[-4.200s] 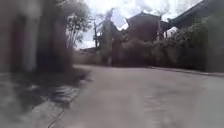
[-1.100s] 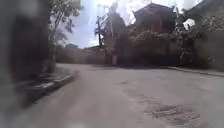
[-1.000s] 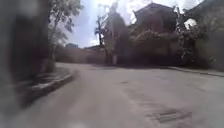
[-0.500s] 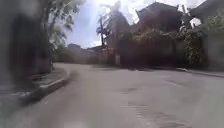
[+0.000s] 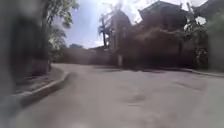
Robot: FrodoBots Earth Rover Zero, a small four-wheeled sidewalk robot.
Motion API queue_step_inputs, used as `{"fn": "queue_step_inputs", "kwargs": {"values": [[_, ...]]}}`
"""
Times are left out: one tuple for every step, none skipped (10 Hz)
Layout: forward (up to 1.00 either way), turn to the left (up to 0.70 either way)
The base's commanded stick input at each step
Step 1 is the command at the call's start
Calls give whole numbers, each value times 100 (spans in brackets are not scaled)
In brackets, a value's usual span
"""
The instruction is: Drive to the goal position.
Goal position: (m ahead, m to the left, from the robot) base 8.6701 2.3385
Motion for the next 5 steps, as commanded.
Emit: {"fn": "queue_step_inputs", "kwargs": {"values": [[100, 0], [100, 0], [100, 0], [100, 0], [100, 0]]}}
